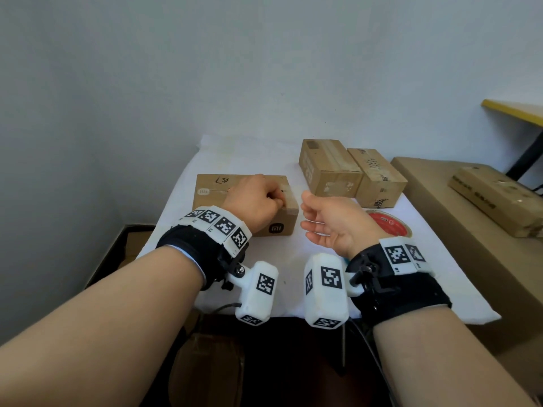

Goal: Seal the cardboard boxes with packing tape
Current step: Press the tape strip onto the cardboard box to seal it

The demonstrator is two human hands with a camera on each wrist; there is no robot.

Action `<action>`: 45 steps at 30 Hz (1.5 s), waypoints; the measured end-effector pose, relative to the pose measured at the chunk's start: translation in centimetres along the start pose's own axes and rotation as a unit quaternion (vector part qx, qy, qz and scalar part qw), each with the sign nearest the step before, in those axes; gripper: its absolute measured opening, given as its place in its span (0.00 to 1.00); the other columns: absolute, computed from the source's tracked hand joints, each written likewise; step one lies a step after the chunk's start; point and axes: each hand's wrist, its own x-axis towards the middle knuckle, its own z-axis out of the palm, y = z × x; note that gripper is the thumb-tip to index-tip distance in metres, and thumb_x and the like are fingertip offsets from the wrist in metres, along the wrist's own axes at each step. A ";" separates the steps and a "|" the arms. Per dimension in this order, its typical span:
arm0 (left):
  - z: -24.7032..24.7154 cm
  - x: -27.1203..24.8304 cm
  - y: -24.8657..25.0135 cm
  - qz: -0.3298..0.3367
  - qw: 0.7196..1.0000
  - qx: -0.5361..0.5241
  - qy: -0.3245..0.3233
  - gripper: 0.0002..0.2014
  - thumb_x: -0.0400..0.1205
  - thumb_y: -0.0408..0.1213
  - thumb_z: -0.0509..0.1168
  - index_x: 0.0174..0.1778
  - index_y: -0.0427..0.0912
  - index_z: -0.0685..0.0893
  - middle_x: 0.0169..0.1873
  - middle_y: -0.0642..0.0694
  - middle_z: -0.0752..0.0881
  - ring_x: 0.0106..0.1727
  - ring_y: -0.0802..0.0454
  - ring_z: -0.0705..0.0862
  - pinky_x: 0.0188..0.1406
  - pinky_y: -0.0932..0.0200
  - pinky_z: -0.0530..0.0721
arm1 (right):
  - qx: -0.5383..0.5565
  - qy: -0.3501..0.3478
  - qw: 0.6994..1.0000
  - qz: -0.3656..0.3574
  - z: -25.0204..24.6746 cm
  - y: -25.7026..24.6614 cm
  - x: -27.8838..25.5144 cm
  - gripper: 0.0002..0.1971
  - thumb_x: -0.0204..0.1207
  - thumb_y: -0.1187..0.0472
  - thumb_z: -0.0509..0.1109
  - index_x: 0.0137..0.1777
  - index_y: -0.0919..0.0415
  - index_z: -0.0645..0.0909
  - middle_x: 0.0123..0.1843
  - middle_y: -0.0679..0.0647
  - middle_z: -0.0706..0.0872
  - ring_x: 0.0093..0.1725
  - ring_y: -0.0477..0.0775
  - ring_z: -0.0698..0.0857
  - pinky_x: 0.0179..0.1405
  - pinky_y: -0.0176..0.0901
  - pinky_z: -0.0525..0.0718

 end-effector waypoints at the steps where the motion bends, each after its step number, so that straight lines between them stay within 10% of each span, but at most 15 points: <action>1: -0.1 0.2 -0.1 -0.009 1.000 -0.006 -0.013 0.13 0.80 0.33 0.64 0.33 0.55 0.84 0.37 0.57 0.84 0.46 0.51 0.82 0.55 0.48 0.84 | 0.003 0.000 1.000 0.003 0.0 0.0 0.0 0.13 0.82 0.46 0.74 0.47 0.57 0.86 0.46 0.49 0.87 0.50 0.54 0.89 0.44 0.45 0.86; 14: -0.6 0.4 -0.5 -0.002 0.998 -0.047 -0.042 0.21 0.81 0.27 0.63 0.66 0.53 0.72 0.45 0.54 0.86 0.47 0.55 0.84 0.47 0.58 0.82 | 0.000 0.002 1.000 0.017 1.0 0.3 0.6 0.13 0.82 0.47 0.73 0.44 0.56 0.87 0.45 0.50 0.86 0.47 0.53 0.88 0.43 0.44 0.86; 22: -0.1 0.4 -0.6 0.016 1.000 0.022 -0.001 0.28 0.77 0.27 0.60 0.69 0.59 0.71 0.45 0.61 0.86 0.58 0.54 0.70 0.60 0.53 0.66 | 0.000 0.008 1.000 0.024 1.8 0.4 0.8 0.13 0.82 0.47 0.73 0.43 0.56 0.87 0.42 0.49 0.87 0.43 0.52 0.87 0.37 0.42 0.84; 45: 0.3 1.0 -1.2 0.024 0.999 -0.025 -0.042 0.35 0.76 0.26 0.61 0.72 0.68 0.67 0.59 0.60 0.83 0.63 0.46 0.80 0.68 0.41 0.78 | 0.005 0.001 1.000 0.016 1.6 -0.1 0.6 0.13 0.83 0.48 0.73 0.44 0.57 0.86 0.39 0.49 0.84 0.38 0.50 0.85 0.36 0.41 0.85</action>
